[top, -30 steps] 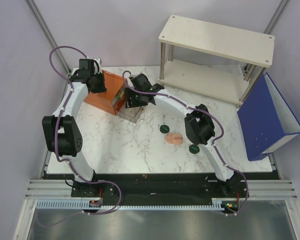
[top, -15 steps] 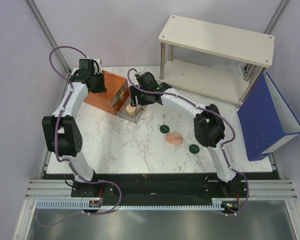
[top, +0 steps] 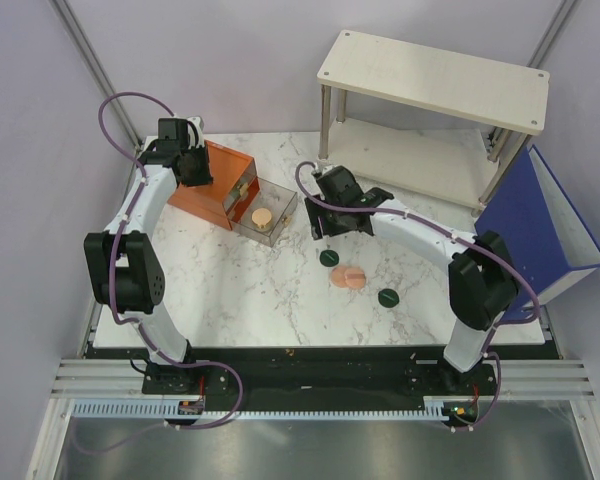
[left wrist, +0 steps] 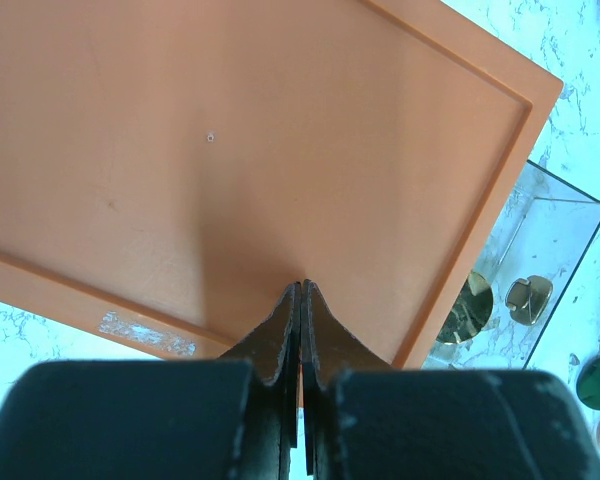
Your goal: Organize the makeup
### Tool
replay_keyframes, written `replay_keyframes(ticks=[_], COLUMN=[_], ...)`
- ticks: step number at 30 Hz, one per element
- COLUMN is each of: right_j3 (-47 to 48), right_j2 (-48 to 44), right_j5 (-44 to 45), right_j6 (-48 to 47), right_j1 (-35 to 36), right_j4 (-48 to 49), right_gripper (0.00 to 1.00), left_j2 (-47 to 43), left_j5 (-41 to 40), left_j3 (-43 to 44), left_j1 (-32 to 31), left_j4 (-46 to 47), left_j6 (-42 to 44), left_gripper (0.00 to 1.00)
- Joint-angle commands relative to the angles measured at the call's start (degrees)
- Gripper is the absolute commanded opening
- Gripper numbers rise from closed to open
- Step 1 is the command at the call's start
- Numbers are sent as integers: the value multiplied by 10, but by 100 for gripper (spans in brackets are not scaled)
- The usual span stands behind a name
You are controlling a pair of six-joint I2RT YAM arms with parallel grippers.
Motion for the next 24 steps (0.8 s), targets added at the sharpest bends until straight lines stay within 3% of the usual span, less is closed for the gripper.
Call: replay_keyframes(ticks=[1,15,18,20,21,23,24], right_j3=[-45,-27,-21,-16,-14,-8,-5], right_j2=[1,117,129,137,139,142,142], right_j5=[19,-1,-9,-16,-17,-24,-25], right_j6=[1,1,2,1,-1,-2,-2], right_j1=[2,1,1,0,0,-1,-2], right_j4=[11,16,16,14,13,12,12], right_gripper=[67,61,54,42,30,15,3], left_j2=[31,27,27,26,26,26,25], left_j5=[-21,-22,-24,-27,-27,-29,-29], left_j3=[-46,-50,-50,-50,-50,-50,-50], left_j1=[1,1,1,1,1,1,1], left_j4=[-121,-121,-122,-121,-122,-122,-122], left_j6=[24,25,25,26,27,27,28], left_gripper=[2,2,2,2,2,2,2])
